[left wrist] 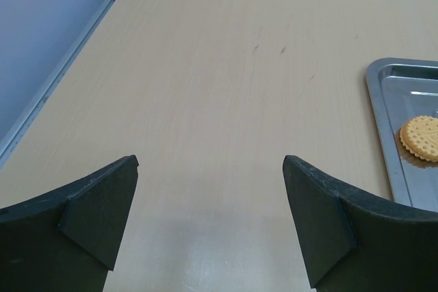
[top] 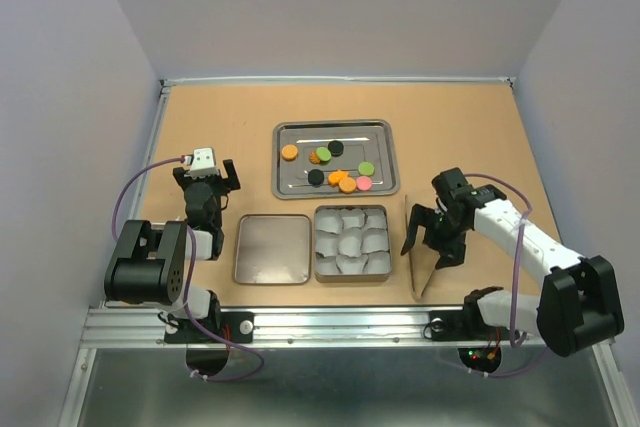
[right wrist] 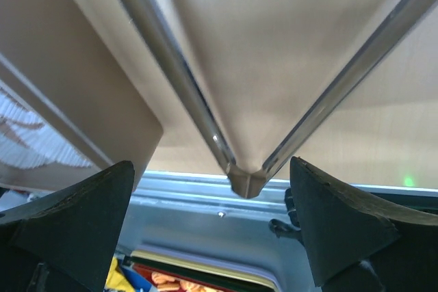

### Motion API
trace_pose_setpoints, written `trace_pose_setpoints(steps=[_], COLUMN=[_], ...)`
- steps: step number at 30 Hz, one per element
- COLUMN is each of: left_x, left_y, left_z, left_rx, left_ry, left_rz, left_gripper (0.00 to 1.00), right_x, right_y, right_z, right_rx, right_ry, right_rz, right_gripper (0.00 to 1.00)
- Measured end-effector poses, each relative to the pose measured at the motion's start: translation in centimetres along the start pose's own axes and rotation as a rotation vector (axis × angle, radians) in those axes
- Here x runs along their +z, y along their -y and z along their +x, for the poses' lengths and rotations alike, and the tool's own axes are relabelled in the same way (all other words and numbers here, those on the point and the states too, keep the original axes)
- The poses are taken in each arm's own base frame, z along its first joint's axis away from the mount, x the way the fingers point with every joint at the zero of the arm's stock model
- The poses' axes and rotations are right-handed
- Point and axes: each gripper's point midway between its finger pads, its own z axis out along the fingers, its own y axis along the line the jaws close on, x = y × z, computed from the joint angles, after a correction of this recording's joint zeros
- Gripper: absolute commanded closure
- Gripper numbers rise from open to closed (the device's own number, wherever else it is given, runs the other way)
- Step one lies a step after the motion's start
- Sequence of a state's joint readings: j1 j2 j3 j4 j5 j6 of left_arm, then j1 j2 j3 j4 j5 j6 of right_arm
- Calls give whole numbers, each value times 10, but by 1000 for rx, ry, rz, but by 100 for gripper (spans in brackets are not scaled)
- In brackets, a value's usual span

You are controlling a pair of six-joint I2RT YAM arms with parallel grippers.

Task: Pack the cookies

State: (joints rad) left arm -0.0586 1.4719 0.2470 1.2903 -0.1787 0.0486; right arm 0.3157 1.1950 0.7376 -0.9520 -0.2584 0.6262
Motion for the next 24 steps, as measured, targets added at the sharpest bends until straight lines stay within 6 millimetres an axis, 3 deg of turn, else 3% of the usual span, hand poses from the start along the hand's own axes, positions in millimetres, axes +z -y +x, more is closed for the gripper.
trace_pose_setpoints(steps=[12,24], left_x=[0,0], left_y=[0,0], left_z=[0,0], left_rx=[0,0], left_ry=[0,0], left_rz=[0,0], left_gripper=[1,1], right_x=[-2,12], right_y=[11,17], right_z=[-16,-10], right_rx=[1,24], right_ry=[63,44], right_rz=[90,131], right_gripper=[0,0])
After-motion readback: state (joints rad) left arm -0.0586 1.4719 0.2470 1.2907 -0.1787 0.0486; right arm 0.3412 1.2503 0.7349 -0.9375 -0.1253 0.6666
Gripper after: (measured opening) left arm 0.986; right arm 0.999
